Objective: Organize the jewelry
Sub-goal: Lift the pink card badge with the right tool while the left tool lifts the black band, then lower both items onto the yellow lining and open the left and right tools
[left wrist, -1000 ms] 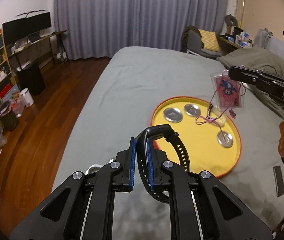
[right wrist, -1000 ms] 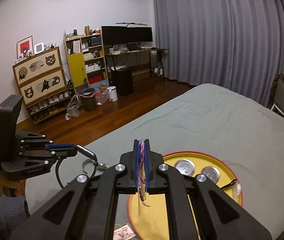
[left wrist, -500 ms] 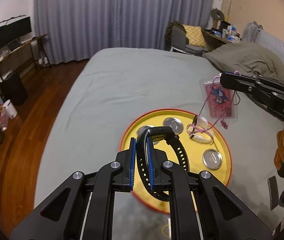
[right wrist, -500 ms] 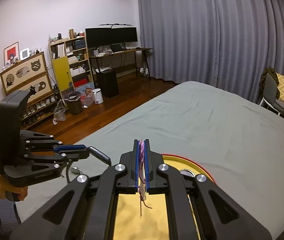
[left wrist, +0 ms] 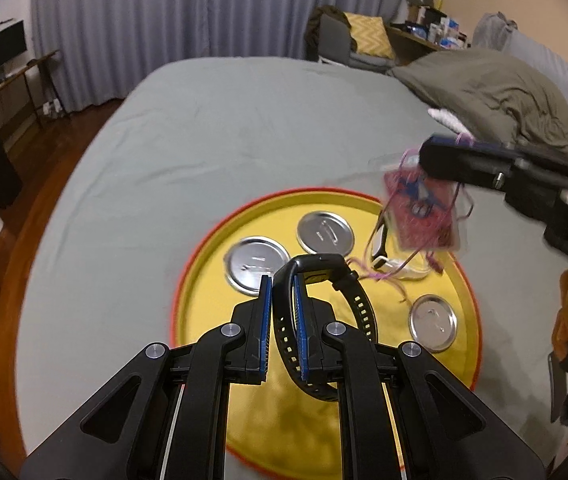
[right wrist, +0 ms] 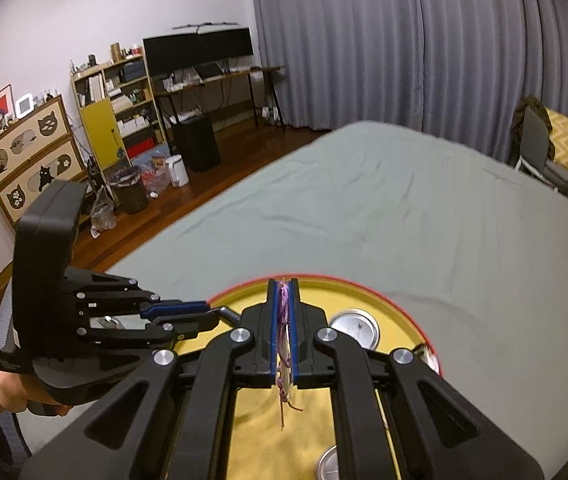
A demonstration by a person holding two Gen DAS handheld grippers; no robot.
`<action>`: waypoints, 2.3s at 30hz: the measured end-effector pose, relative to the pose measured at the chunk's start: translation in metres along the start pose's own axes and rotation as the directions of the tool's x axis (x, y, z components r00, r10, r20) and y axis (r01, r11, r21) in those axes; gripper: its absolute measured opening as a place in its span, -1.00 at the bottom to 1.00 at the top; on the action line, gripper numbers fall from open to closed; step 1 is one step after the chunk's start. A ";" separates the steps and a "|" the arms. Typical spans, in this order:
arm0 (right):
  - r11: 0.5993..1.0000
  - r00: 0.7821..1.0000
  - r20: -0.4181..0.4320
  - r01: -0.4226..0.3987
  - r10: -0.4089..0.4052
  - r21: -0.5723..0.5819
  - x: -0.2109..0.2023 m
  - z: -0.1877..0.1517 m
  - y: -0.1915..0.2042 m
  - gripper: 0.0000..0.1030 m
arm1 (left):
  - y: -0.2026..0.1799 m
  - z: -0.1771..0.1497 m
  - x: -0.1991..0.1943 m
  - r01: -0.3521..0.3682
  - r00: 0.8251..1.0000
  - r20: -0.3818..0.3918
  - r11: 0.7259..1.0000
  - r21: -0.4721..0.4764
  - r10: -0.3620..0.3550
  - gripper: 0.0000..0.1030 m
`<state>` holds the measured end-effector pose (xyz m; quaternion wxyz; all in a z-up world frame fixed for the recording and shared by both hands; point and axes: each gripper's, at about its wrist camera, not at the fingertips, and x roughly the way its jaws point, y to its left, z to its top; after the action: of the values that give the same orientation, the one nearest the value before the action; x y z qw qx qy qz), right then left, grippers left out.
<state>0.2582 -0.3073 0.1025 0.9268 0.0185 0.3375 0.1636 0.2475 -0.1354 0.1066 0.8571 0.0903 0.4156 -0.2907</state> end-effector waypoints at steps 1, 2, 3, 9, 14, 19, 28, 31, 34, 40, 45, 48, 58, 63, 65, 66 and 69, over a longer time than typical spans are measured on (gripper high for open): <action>1.000 1.000 -0.016 0.004 -0.003 0.007 0.007 -0.006 -0.003 -0.90 | -0.001 0.000 0.007 0.008 1.000 -0.005 1.000 -0.005 -0.008 -0.80; 1.000 1.000 -0.028 0.005 -0.004 0.015 0.013 -0.009 -0.005 -0.90 | -0.003 0.001 0.013 0.013 1.000 -0.011 1.000 -0.007 -0.013 -0.80; 1.000 0.999 -0.040 0.007 -0.006 0.023 0.018 -0.014 -0.010 -0.90 | -0.004 -0.001 0.020 0.019 1.000 -0.018 1.000 -0.007 -0.019 -0.80; 0.998 0.990 -0.138 0.025 -0.016 0.063 0.053 -0.042 -0.026 -0.90 | -0.010 -0.020 0.059 0.045 0.995 -0.087 0.999 0.001 -0.045 -0.80; 0.997 0.982 -0.189 0.038 -0.023 0.075 0.073 -0.054 -0.033 -0.90 | -0.002 -0.030 0.079 0.048 0.991 -0.122 0.999 -0.015 -0.050 -0.80; 0.996 0.977 -0.212 0.043 -0.027 0.073 0.086 -0.055 -0.034 -0.90 | 0.006 -0.033 0.087 0.040 0.990 -0.137 0.999 -0.020 -0.043 -0.83; 0.995 0.966 -0.256 0.056 -0.034 0.077 0.102 -0.061 -0.036 -0.89 | 0.000 -0.033 0.097 0.029 0.988 -0.153 1.000 -0.002 -0.029 -0.83; 0.994 0.965 -0.259 0.059 -0.032 0.094 0.103 -0.060 -0.041 -0.89 | -0.002 -0.031 0.099 0.028 0.987 -0.157 1.000 0.004 -0.027 -0.83; 0.992 0.965 -0.261 0.059 -0.027 0.116 0.103 -0.061 -0.046 -0.88 | -0.004 -0.031 0.099 0.028 0.987 -0.157 1.000 0.007 -0.027 -0.83; 0.985 0.964 -0.266 0.065 -0.021 0.158 0.102 -0.065 -0.053 -0.86 | -0.003 -0.033 0.097 0.031 0.987 -0.158 0.999 0.006 -0.030 -0.83; 0.987 0.962 -0.273 0.063 -0.021 0.148 0.100 -0.069 -0.052 -0.75 | -0.002 -0.030 0.096 0.028 0.988 -0.152 1.000 0.003 -0.027 -0.83; 0.989 0.956 -0.293 0.065 -0.023 0.134 0.103 -0.071 -0.049 0.04 | -0.004 -0.029 0.093 0.029 0.990 -0.141 1.000 0.003 -0.028 -0.83; 0.994 0.964 -0.267 0.052 -0.024 0.098 0.099 -0.064 -0.038 0.33 | -0.003 -0.029 0.081 0.020 0.992 -0.124 1.000 0.008 -0.019 -0.82; 0.994 0.969 -0.247 0.046 -0.020 0.100 0.093 -0.058 -0.038 0.33 | 0.002 -0.026 0.071 0.015 0.994 -0.107 1.000 -0.005 -0.015 -0.82; 0.995 0.970 -0.241 0.044 -0.020 0.094 0.090 -0.056 -0.036 0.33 | 0.002 -0.024 0.067 0.011 0.995 -0.099 1.000 -0.002 -0.011 -0.82; 0.995 0.971 -0.237 0.044 -0.021 0.092 0.088 -0.055 -0.034 0.33 | 0.001 -0.024 0.064 0.011 0.995 -0.095 1.000 0.000 -0.011 -0.82; 0.996 0.975 -0.222 0.046 -0.027 0.082 0.079 -0.050 -0.029 0.33 | -0.002 -0.021 0.055 0.008 0.997 -0.081 1.000 0.003 -0.007 -0.79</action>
<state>0.2921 -0.3137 0.0110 0.8847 0.0340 0.4455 0.1329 0.2594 -0.1517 0.0513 0.8383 0.1017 0.4498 -0.2908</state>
